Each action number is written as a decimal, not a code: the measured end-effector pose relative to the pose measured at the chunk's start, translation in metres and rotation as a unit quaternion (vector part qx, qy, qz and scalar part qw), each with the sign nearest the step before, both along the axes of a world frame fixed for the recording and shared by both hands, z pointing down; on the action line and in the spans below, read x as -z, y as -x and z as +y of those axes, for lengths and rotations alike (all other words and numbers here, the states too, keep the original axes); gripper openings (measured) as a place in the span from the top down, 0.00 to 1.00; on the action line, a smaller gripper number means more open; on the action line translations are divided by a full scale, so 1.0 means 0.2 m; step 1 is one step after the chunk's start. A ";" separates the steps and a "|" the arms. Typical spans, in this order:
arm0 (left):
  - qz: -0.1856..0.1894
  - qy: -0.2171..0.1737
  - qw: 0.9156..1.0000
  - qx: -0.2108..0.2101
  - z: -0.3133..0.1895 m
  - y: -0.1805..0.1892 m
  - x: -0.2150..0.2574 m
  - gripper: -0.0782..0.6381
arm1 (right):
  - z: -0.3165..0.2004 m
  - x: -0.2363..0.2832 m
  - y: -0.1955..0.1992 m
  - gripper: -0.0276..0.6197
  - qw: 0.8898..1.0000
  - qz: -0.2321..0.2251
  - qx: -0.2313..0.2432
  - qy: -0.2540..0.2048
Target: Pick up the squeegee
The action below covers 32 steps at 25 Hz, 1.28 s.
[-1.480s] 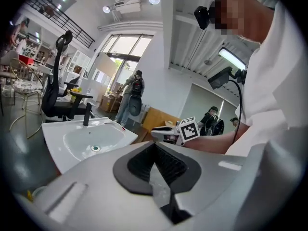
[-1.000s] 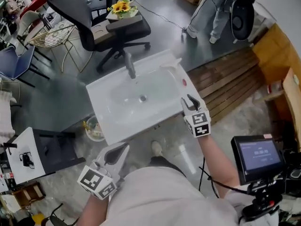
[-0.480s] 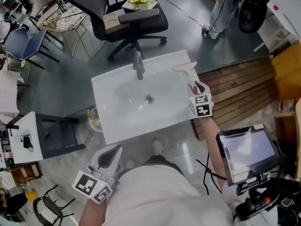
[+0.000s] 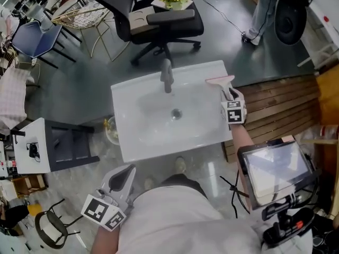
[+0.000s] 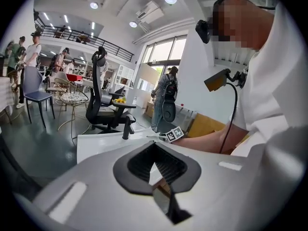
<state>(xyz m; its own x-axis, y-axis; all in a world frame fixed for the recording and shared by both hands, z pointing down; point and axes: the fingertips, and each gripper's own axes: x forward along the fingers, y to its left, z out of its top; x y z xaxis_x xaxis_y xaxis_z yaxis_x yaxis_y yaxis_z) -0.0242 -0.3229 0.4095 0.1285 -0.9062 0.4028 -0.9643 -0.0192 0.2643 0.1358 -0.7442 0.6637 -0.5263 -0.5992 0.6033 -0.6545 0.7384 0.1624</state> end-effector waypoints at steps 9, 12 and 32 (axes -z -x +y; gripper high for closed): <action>-0.009 0.007 1.000 0.021 0.00 0.07 0.00 0.88 | -0.10 -0.10 0.03 0.77 1.000 0.018 -0.014 0.018; -0.011 0.006 1.000 0.023 0.00 0.09 0.00 0.88 | -0.12 -0.11 0.03 0.79 0.999 0.017 -0.023 0.016; 0.013 -0.038 0.999 -0.033 0.19 0.17 0.05 0.88 | 0.29 0.19 -0.14 0.81 0.999 0.002 -0.054 0.004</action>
